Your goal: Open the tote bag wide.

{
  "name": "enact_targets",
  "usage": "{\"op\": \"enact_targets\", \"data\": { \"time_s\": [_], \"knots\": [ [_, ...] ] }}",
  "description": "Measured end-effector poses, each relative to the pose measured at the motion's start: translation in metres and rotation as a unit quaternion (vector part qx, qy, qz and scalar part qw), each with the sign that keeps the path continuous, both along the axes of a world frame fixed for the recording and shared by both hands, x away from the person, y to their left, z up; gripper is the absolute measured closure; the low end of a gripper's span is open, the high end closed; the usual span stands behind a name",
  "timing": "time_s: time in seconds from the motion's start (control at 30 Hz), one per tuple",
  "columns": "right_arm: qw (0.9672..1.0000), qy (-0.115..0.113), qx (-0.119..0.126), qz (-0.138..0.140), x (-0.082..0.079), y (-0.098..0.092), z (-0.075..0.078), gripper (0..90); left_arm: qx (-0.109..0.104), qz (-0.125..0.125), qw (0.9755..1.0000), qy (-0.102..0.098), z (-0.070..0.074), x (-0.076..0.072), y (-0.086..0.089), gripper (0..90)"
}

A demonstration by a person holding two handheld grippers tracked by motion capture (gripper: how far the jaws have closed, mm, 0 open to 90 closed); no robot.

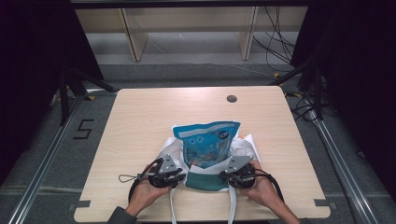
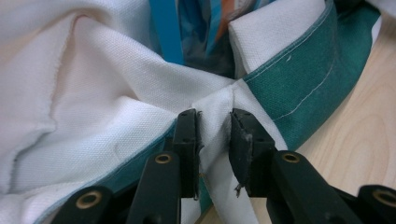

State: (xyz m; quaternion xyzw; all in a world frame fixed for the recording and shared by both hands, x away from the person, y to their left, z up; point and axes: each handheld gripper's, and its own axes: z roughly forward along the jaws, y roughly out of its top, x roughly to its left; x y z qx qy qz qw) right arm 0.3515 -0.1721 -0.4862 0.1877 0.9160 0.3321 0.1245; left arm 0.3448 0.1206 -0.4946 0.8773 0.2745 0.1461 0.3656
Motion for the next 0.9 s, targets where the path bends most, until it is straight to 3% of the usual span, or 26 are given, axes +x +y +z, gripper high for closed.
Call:
{"op": "enact_targets", "data": {
  "time_s": [0.07,0.13,0.2,0.23,0.3,0.33,0.37,0.4,0.47,0.53,0.6,0.63,0.7,0.8,0.87,0.9],
  "knots": [
    [0.9998,0.015,0.013,-0.008,-0.001,-0.005,0.006,73.0,0.006,-0.005,1.0,-0.003,0.008,0.0,0.002,68.2],
    [0.9987,0.02,0.047,-0.008,-0.001,-0.013,0.02,64.6,-0.04,0.001,0.9992,0.001,0.02,-0.002,0.007,60.0],
    [0.9958,0.01,0.091,-0.008,-0.001,-0.024,0.036,61.5,-0.082,0.001,0.9966,0.002,0.035,-0.002,0.012,53.5],
    [0.9934,0.0,0.114,-0.013,0.001,-0.032,0.048,59.1,-0.087,-0.006,0.9962,-0.008,0.043,0.0,0.016,50.5],
    [0.9891,-0.02,0.14,-0.04,0.005,-0.045,0.064,56.9,-0.112,0.002,0.9936,-0.017,0.057,0.006,0.025,48.0],
    [0.9865,-0.03,0.152,-0.053,0.008,-0.051,0.07,55.8,-0.117,0.016,0.9929,-0.017,0.061,0.008,0.028,47.8],
    [0.9861,-0.039,0.151,-0.056,0.012,-0.056,0.075,54.1,-0.116,0.031,0.9923,-0.031,0.069,0.013,0.033,47.3],
    [0.9833,-0.037,0.158,-0.083,0.015,-0.061,0.079,53.6,-0.111,0.035,0.9925,-0.037,0.073,0.018,0.037,46.8],
    [0.9817,-0.052,0.152,-0.101,0.022,-0.067,0.082,51.7,-0.106,0.055,0.9916,-0.05,0.076,0.029,0.041,45.8],
    [0.9809,-0.056,0.144,-0.118,0.033,-0.071,0.081,47.4,-0.061,0.06,0.994,-0.069,0.073,0.042,0.042,43.1],
    [0.9833,-0.038,0.122,-0.129,0.046,-0.073,0.076,41.7,-0.05,0.065,0.9954,-0.05,0.064,0.056,0.039,39.7],
    [0.9838,-0.024,0.114,-0.137,0.051,-0.072,0.072,40.2,-0.055,0.071,0.9952,-0.04,0.058,0.062,0.036,38.9],
    [0.9871,-0.002,0.101,-0.125,0.059,-0.07,0.065,40.0,-0.057,0.064,0.9962,-0.017,0.049,0.075,0.035,39.5],
    [0.9899,0.027,0.09,-0.106,0.068,-0.059,0.053,39.9,-0.067,0.081,0.9944,-0.001,0.037,0.09,0.033,47.5],
    [0.993,0.023,0.073,-0.09,0.073,-0.054,0.046,56.2,-0.075,0.094,0.9927,-0.012,0.034,0.095,0.035,64.6],
    [0.9942,0.008,0.068,-0.083,0.074,-0.051,0.043,67.5,-0.089,0.102,0.9907,-0.015,0.035,0.095,0.035,72.4]
  ]
}}
